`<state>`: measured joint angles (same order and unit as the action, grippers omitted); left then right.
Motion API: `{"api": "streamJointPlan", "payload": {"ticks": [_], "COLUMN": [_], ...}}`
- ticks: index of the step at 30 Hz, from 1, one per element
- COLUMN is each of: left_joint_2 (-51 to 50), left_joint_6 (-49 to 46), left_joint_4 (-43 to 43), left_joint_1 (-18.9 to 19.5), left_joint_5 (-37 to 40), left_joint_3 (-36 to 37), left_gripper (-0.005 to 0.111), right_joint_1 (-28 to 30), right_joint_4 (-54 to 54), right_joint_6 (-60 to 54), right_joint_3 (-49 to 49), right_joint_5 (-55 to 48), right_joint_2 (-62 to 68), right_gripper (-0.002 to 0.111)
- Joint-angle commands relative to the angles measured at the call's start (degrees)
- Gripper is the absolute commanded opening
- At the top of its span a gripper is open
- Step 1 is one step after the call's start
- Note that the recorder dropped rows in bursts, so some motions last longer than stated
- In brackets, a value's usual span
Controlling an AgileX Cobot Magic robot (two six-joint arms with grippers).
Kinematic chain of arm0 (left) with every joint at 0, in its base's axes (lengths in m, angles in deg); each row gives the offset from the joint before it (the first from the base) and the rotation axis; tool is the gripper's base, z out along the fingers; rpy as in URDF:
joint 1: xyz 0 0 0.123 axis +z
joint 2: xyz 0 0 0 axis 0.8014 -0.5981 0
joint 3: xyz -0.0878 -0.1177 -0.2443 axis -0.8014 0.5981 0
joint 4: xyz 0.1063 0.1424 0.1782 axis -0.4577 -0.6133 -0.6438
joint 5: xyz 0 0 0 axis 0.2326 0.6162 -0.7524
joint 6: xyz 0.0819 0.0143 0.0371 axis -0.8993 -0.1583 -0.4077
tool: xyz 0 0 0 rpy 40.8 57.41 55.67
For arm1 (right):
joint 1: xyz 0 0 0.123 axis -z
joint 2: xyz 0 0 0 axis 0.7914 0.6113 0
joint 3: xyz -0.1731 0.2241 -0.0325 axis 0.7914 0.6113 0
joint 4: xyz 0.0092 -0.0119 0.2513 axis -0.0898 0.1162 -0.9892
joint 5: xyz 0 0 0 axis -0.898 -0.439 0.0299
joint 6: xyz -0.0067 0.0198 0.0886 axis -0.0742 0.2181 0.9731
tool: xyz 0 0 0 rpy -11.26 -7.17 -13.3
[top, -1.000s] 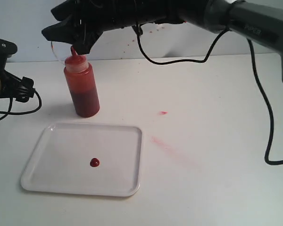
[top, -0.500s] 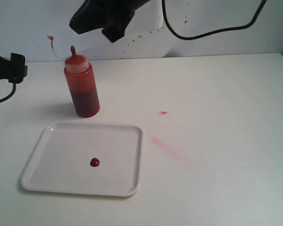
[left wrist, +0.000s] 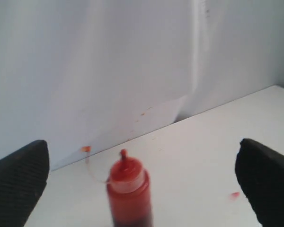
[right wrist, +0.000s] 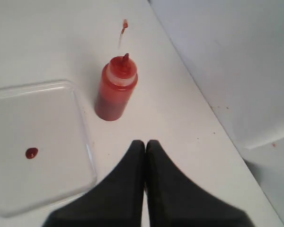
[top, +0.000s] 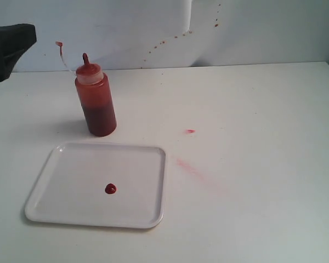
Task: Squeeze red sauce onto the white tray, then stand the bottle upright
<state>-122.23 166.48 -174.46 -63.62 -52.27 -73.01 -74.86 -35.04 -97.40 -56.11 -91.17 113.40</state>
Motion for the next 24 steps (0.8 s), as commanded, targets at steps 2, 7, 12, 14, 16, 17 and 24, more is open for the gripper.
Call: {"api": "streamJointPlan", "payload": {"ticks": [2,7,12,14,16,17,24], "left_joint_2": [3.42,3.51,3.51,3.51,3.51,3.51,3.51], "left_joint_6": [0.04,1.47,1.69,3.25,4.63,5.03,7.3], "left_joint_4": [0.37,0.15,0.15,0.15,0.15,0.15,0.2], "left_joint_1": [0.15,0.15,0.15,0.15,0.15,0.15,0.15], "left_joint_5": [-8.94,-16.54,-23.63,-24.82,-24.97,-25.1,-27.43], "left_joint_3": [0.36,0.36,0.36,0.36,0.36,0.36,0.36], "left_gripper": [0.104,0.104,0.104,0.104,0.104,0.104,0.045], "right_joint_1": [1.32,1.32,1.32,1.32,1.32,1.32,1.32], "right_joint_4": [1.12,5.21,5.32,5.32,4.39,4.23,-0.65], "right_joint_6": [7.85,13.84,14.23,14.57,14.69,14.69,14.78], "right_joint_3": [1.48,10.11,24.35,31.39,39.65,43.72,65.91], "right_joint_5": [-0.28,5.68,17.1,24.0,32.05,35.22,56.49], "right_joint_2": [-7.58,-16.06,-27.16,-31.67,-36.39,-38.12,-47.87], "right_gripper": [0.0,0.0,0.0,0.0,0.0,0.0,0.0]}}
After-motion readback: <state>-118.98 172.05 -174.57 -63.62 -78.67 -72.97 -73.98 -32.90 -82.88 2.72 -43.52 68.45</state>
